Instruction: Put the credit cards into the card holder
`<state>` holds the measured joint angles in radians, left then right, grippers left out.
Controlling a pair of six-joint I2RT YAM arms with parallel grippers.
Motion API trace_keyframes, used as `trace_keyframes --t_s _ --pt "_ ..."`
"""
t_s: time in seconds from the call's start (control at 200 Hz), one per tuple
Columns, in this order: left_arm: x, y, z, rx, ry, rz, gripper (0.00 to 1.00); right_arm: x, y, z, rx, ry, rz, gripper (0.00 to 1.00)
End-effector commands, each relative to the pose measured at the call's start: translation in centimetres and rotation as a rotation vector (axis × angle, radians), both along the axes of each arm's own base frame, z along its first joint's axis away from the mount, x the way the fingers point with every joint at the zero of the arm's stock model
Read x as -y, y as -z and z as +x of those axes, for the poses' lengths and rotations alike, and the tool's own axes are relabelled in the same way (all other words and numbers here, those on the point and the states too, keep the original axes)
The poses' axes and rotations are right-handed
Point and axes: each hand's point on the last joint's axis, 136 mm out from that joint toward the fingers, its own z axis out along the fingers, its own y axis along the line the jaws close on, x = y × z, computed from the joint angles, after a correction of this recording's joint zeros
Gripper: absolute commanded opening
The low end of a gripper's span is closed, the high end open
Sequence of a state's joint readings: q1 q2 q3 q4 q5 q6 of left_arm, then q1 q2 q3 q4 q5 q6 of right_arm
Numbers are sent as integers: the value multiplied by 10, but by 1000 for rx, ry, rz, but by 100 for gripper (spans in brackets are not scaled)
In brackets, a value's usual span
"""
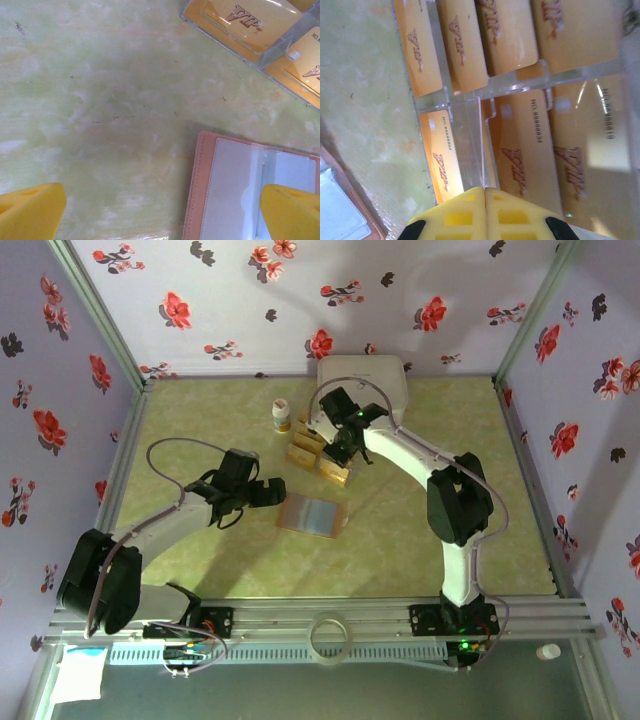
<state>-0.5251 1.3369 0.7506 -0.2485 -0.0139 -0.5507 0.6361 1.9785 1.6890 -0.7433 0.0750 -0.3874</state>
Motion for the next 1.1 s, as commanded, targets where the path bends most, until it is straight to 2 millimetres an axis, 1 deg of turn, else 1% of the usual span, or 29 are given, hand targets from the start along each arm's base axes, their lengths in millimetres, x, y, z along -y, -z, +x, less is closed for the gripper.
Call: trace_keyframes --t_s 0.0,0.195,0.315,0.435,0.53,0.7,0.77,0.85,0.98,1.095 --pt "-1 -3 1 -3 7 1 100 4 -20 -1 49 -28 -57 0" --pt "0 -5 2 0 13 5 100 -4 -41 -15 72 -46 -32 0" --pt "0 -6 1 -4 20 7 100 -9 -58 -27 81 -36 34 0" --pt "1 -4 -2 -13 36 4 100 -9 -70 -38 84 -9 111 0" --pt "4 -2 -6 -28 53 -8 100 -4 -75 -48 79 16 152 0" --pt "18 6 -11 -61 111 -55 100 7 -78 -66 62 68 211 0" --pt "26 12 -14 -82 132 -70 100 10 -75 -75 46 101 247 0" --pt "36 20 -18 -104 156 -73 100 12 -75 -83 34 138 305 0" --pt "49 36 -23 -137 172 -71 100 14 -69 -95 3 218 409 0" --pt "58 43 -26 -146 171 -86 100 18 -69 -102 -9 293 496 0"
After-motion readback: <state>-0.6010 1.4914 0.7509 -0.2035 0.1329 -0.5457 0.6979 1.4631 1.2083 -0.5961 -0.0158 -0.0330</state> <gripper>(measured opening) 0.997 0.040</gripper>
